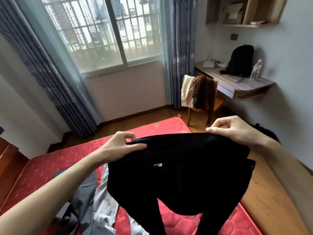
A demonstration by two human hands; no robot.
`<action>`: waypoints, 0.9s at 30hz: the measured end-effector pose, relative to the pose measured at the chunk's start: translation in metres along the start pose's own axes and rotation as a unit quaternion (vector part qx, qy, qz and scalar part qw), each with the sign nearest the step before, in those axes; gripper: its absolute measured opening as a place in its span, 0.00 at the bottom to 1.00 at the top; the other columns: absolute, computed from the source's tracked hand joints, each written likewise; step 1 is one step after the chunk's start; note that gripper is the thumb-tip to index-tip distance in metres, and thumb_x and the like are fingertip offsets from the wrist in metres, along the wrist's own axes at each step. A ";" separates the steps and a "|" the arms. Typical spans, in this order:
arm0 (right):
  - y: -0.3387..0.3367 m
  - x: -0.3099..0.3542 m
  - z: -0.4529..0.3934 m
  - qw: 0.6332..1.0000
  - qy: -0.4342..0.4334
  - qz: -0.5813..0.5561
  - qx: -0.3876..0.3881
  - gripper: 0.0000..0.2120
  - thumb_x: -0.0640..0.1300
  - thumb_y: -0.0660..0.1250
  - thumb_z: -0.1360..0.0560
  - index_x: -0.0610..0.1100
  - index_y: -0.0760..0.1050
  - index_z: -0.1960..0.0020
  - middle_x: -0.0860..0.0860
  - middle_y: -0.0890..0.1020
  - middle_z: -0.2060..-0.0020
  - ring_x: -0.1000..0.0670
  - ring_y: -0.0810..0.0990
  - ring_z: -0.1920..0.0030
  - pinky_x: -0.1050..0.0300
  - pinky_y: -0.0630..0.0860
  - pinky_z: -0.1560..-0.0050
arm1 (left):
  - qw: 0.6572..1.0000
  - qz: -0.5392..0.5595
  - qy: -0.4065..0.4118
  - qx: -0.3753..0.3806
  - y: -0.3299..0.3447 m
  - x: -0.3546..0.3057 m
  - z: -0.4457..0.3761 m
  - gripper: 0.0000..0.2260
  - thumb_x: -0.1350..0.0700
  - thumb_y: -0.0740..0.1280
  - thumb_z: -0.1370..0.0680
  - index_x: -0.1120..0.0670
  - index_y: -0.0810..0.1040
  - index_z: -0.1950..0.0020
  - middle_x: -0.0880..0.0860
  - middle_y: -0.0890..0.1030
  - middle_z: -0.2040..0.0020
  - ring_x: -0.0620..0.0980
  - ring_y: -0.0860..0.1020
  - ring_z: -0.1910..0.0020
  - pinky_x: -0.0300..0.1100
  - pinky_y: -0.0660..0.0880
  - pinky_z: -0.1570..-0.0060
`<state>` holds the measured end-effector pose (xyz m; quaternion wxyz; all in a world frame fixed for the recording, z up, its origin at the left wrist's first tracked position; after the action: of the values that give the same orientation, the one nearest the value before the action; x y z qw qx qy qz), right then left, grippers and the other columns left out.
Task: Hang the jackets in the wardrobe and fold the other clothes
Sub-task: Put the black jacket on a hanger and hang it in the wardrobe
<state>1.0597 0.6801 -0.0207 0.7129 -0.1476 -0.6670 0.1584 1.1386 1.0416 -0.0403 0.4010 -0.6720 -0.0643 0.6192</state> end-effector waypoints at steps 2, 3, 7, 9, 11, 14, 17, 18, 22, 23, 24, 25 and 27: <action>-0.004 -0.004 -0.007 0.999 0.017 0.048 0.013 0.13 0.56 0.76 0.26 0.46 0.86 0.59 0.48 0.87 0.63 0.55 0.83 0.63 0.62 0.76 0.58 | 0.998 -0.039 -0.035 0.043 0.001 0.007 0.001 0.21 0.39 0.75 0.25 0.56 0.77 0.63 0.46 0.77 0.70 0.42 0.74 0.72 0.36 0.68 0.70; -0.005 -0.008 -0.013 0.995 0.027 0.095 0.023 0.14 0.59 0.77 0.27 0.47 0.86 0.58 0.50 0.87 0.62 0.56 0.83 0.61 0.60 0.77 0.55 | 0.994 -0.047 -0.062 0.076 0.004 0.013 0.003 0.23 0.37 0.74 0.25 0.57 0.78 0.62 0.46 0.76 0.70 0.43 0.73 0.71 0.36 0.68 0.70; 0.000 -0.027 -0.030 0.945 0.070 0.317 0.038 0.18 0.66 0.77 0.32 0.52 0.84 0.57 0.55 0.86 0.58 0.54 0.83 0.53 0.53 0.80 0.45 | 0.972 -0.029 -0.134 0.189 0.019 0.021 0.016 0.21 0.36 0.73 0.24 0.52 0.76 0.64 0.48 0.74 0.67 0.45 0.72 0.69 0.38 0.68 0.68; 0.007 -0.031 -0.033 0.937 0.073 0.339 0.051 0.17 0.65 0.77 0.31 0.52 0.84 0.55 0.54 0.86 0.56 0.53 0.83 0.51 0.53 0.80 0.43 | 0.970 -0.028 -0.153 0.186 0.019 0.025 0.018 0.20 0.36 0.74 0.25 0.51 0.76 0.62 0.49 0.77 0.64 0.47 0.74 0.66 0.41 0.71 0.65; 0.012 -0.034 -0.034 0.935 0.082 0.337 0.067 0.17 0.65 0.78 0.31 0.53 0.84 0.54 0.54 0.85 0.54 0.52 0.83 0.50 0.51 0.79 0.41 | 0.970 -0.020 -0.177 0.163 0.017 0.029 0.021 0.18 0.39 0.75 0.24 0.53 0.78 0.57 0.52 0.81 0.61 0.49 0.79 0.63 0.43 0.75 0.62; 0.017 -0.037 -0.036 0.925 0.086 0.361 0.081 0.16 0.65 0.77 0.31 0.54 0.83 0.54 0.53 0.84 0.52 0.51 0.82 0.48 0.50 0.78 0.40 | 0.973 0.019 -0.189 0.131 0.019 0.032 0.026 0.13 0.48 0.74 0.22 0.56 0.77 0.54 0.54 0.82 0.58 0.48 0.81 0.63 0.41 0.77 0.63; 0.015 -0.040 -0.045 0.915 0.086 0.386 0.078 0.12 0.61 0.77 0.28 0.54 0.83 0.53 0.51 0.84 0.52 0.48 0.82 0.48 0.50 0.78 0.40 | 0.964 0.071 -0.208 0.152 0.026 0.032 0.036 0.09 0.50 0.72 0.20 0.54 0.78 0.55 0.51 0.81 0.58 0.46 0.80 0.62 0.38 0.75 0.62; 0.013 -0.041 -0.049 0.911 0.086 0.397 0.073 0.10 0.59 0.76 0.27 0.54 0.82 0.54 0.50 0.84 0.51 0.48 0.82 0.48 0.50 0.78 0.40 | 0.957 0.101 -0.214 0.169 0.030 0.032 0.039 0.11 0.47 0.72 0.20 0.55 0.82 0.50 0.52 0.83 0.54 0.46 0.83 0.59 0.38 0.77 0.59; 0.005 -0.050 -0.063 0.889 0.103 0.444 0.051 0.08 0.59 0.75 0.27 0.56 0.80 0.58 0.50 0.83 0.52 0.47 0.82 0.49 0.45 0.80 0.41 | 0.952 0.069 -0.188 0.232 0.035 0.024 0.048 0.34 0.31 0.75 0.30 0.51 0.79 0.31 0.52 0.82 0.37 0.49 0.83 0.41 0.45 0.77 0.39; 0.004 -0.053 -0.066 0.883 0.110 0.454 0.049 0.09 0.60 0.75 0.27 0.56 0.80 0.58 0.50 0.83 0.52 0.46 0.82 0.49 0.45 0.80 0.41 | 0.952 0.022 -0.180 0.244 0.036 0.020 0.049 0.36 0.31 0.77 0.32 0.49 0.77 0.30 0.50 0.82 0.36 0.47 0.82 0.40 0.46 0.78 0.38; 0.003 -0.057 -0.067 0.879 0.114 0.461 0.049 0.10 0.61 0.74 0.27 0.55 0.79 0.58 0.50 0.82 0.52 0.45 0.82 0.49 0.44 0.80 0.41 | 0.953 -0.029 -0.164 0.255 0.038 0.013 0.051 0.34 0.35 0.79 0.32 0.48 0.76 0.32 0.48 0.82 0.38 0.46 0.83 0.42 0.44 0.79 0.41; 0.004 -0.060 -0.068 0.877 0.117 0.463 0.048 0.11 0.61 0.74 0.27 0.55 0.79 0.58 0.49 0.82 0.52 0.45 0.82 0.48 0.45 0.79 0.41 | 0.953 -0.089 -0.131 0.258 0.041 0.007 0.049 0.26 0.40 0.79 0.29 0.48 0.78 0.36 0.46 0.84 0.43 0.45 0.84 0.47 0.42 0.81 0.47; 0.007 -0.068 -0.068 0.874 0.118 0.470 0.040 0.13 0.62 0.72 0.24 0.53 0.78 0.57 0.48 0.82 0.51 0.44 0.81 0.47 0.49 0.78 0.46 | 0.949 -0.188 -0.068 0.246 0.047 -0.005 0.042 0.12 0.45 0.74 0.22 0.51 0.82 0.46 0.46 0.85 0.54 0.45 0.83 0.59 0.43 0.80 0.59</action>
<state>1.1236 0.6575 -0.0895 0.6331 -0.4325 -0.4229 0.4830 1.0810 1.0268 -0.0620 0.6575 -0.4850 -0.0622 0.5733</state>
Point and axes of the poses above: each hand's wrist, its own z-axis away from the middle knuckle, its own y-axis out of the palm, x = y × z, the point moved 6 cm from there along -z, towards the middle knuckle
